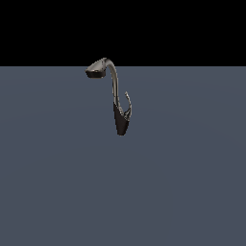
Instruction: Turn on the faucet by rotating a designated handle.
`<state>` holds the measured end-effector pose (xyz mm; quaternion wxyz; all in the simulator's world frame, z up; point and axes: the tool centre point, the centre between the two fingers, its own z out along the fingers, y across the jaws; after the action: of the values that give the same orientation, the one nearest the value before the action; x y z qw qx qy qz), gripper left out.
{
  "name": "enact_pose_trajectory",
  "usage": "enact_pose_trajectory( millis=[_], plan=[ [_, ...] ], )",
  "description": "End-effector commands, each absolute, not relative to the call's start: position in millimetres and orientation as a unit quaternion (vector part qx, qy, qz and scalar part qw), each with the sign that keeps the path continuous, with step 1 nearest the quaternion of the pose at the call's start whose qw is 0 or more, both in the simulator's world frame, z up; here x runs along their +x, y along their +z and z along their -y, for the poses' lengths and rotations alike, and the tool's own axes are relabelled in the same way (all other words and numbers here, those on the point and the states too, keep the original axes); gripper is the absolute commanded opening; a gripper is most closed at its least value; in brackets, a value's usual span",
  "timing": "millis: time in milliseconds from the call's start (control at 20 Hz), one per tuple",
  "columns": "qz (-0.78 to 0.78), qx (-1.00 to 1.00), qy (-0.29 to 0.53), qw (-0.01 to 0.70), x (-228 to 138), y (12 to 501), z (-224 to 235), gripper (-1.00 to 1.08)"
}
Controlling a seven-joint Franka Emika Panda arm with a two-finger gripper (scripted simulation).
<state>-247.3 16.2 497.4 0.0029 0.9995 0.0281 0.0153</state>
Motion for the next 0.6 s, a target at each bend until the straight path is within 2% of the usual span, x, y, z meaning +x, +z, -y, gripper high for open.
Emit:
enact_pose_trajectory(
  millis=[0,550],
  plan=[
    [-0.028,0.999,0.015,0.003,-247.3,497.4,-16.2,-1.0],
    [-0.031,0.999,0.028,0.0,-237.2,506.6,-6.1,-1.0]
  ],
)
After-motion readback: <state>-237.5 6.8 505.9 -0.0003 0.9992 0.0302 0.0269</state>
